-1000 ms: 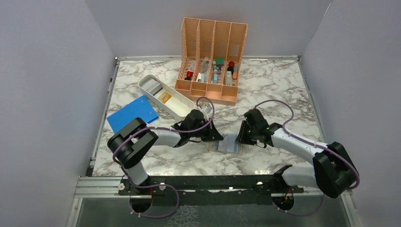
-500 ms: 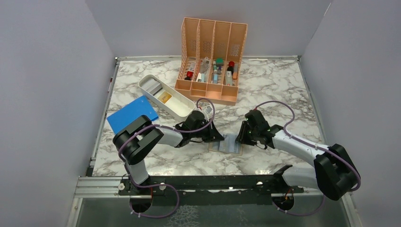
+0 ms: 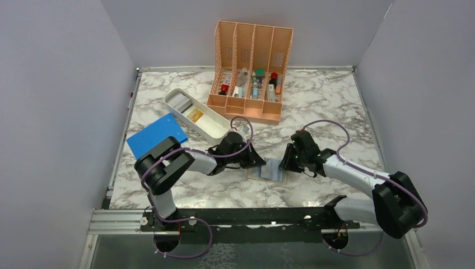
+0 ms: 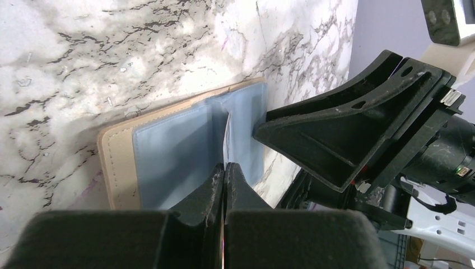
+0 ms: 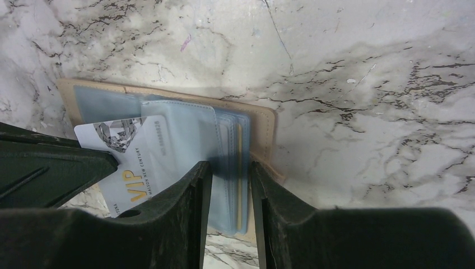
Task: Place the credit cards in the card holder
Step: Insert the credit card into the card holder.
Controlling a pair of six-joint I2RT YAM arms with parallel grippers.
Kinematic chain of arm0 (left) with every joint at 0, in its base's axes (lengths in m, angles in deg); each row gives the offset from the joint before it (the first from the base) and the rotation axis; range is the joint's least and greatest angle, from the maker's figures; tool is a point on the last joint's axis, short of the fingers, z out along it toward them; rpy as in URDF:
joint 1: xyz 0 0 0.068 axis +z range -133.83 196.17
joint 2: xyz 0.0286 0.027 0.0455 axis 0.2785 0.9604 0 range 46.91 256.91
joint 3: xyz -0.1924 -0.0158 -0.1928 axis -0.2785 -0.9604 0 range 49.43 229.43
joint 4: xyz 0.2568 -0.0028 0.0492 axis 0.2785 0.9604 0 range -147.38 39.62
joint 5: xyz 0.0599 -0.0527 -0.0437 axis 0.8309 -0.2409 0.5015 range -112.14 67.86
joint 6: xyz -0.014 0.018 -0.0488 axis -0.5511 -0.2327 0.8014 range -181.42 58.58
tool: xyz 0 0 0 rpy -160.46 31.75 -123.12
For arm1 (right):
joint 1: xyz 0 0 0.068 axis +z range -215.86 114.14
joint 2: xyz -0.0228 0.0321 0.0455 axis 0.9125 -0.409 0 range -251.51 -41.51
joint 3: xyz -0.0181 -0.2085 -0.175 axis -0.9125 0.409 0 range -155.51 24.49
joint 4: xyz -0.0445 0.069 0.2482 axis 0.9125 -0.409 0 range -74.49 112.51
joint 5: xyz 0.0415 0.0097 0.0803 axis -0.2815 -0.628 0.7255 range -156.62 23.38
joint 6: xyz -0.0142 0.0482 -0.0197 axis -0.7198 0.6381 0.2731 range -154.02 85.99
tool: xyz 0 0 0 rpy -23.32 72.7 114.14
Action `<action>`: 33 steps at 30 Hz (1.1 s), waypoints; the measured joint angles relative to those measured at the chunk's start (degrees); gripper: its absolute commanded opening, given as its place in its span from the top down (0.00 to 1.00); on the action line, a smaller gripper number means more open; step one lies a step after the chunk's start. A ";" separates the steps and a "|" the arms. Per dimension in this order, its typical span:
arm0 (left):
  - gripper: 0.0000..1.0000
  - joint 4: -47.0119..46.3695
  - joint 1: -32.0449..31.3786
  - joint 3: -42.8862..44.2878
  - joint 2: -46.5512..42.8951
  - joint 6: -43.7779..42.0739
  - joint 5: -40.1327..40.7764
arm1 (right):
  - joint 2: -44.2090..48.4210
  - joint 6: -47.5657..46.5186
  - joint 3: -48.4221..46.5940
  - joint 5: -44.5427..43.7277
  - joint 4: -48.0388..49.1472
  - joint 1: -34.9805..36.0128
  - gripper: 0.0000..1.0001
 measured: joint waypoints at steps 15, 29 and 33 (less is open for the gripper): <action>0.78 -3.28 -2.32 0.50 2.91 1.46 1.79 | 1.29 -0.63 0.90 1.42 1.01 -0.07 0.57; 0.84 -2.80 -2.73 0.39 2.91 0.20 3.10 | 1.44 -1.14 0.90 2.27 0.72 -0.04 0.57; 1.00 -2.47 -2.73 0.37 2.91 -0.20 3.58 | 1.49 -1.16 0.90 2.29 0.70 -0.04 0.57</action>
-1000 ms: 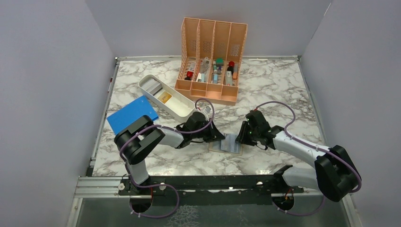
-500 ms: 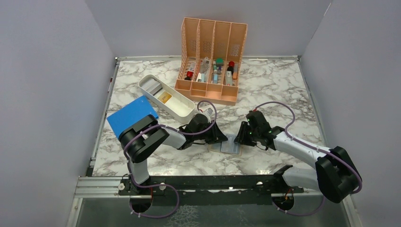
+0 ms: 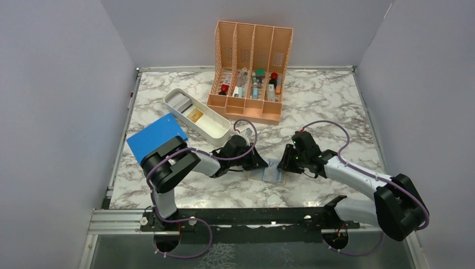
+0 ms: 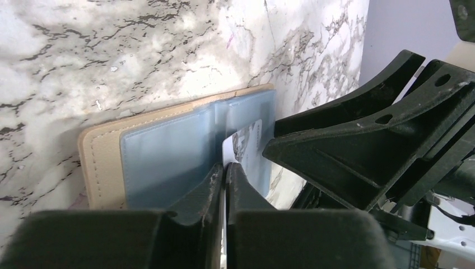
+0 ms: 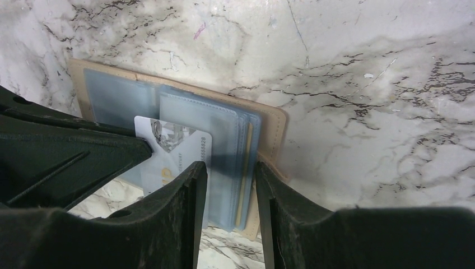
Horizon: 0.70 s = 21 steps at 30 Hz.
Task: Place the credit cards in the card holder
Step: Insert the credit card into the card holder.
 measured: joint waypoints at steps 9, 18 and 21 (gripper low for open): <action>1.00 -0.26 -0.04 0.07 0.00 0.04 1.16 | 0.83 -0.24 0.02 0.02 -0.83 0.00 0.57; 1.00 -0.31 -0.13 0.09 0.00 0.04 4.17 | 1.64 -0.31 0.50 0.04 -1.03 0.00 0.57; 0.98 -0.28 -0.50 0.44 0.00 0.02 4.39 | 1.77 -0.31 0.59 0.07 -1.05 -0.02 0.57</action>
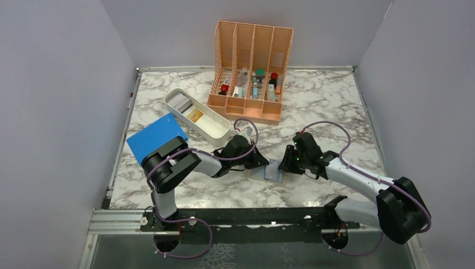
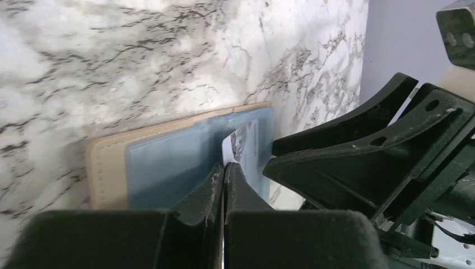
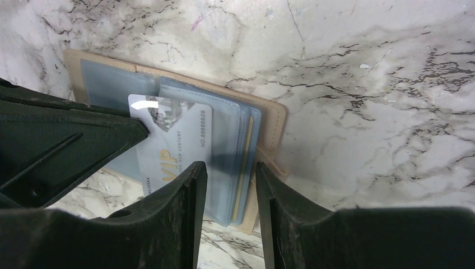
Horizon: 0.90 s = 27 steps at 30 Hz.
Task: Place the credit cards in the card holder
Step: Insert the credit card into the card holder.
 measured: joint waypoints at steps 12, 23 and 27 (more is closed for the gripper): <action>0.69 1.31 -2.21 1.64 0.83 -0.72 0.37 | 1.01 -0.02 0.00 -0.04 -1.49 0.00 0.56; 0.63 4.85 -2.47 2.64 -0.28 -2.91 1.33 | 1.66 0.11 -0.04 -0.48 -2.80 0.02 0.56; 0.63 5.97 -2.56 3.58 -0.26 -3.67 1.36 | 1.84 0.72 -0.44 -1.97 -3.96 0.02 0.56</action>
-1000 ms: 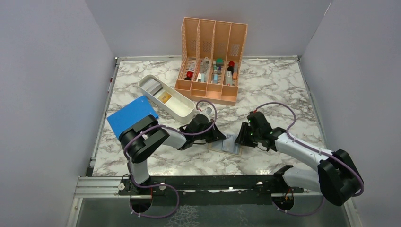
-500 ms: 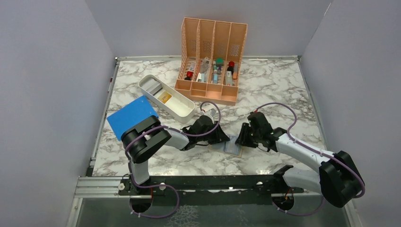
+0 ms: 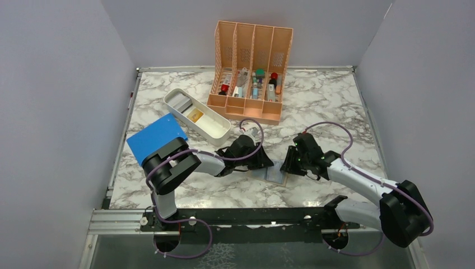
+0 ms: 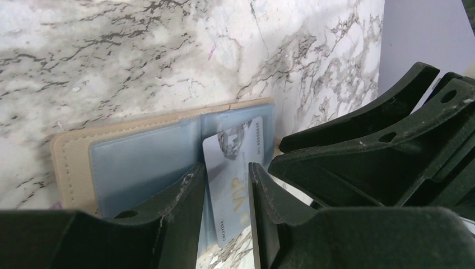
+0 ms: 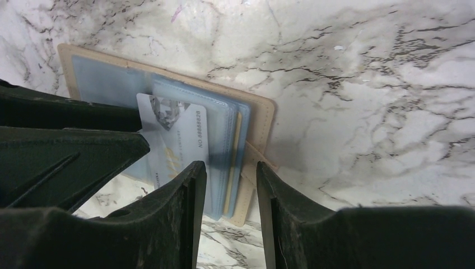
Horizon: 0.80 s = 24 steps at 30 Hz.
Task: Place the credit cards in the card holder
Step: Insert the credit card into the card holder.
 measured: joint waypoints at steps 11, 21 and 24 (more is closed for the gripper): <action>0.62 1.31 -1.57 4.35 2.16 -2.03 -0.35 | -2.84 1.70 -3.32 -5.95 -1.81 -0.52 0.56; 0.61 1.57 -2.16 4.79 2.84 -2.93 -0.55 | -3.23 2.49 -3.45 -7.37 -2.16 -1.46 0.56; 0.61 1.64 -2.32 4.94 2.80 -3.98 -0.76 | -3.06 3.85 -3.48 -7.39 -3.34 -1.46 0.55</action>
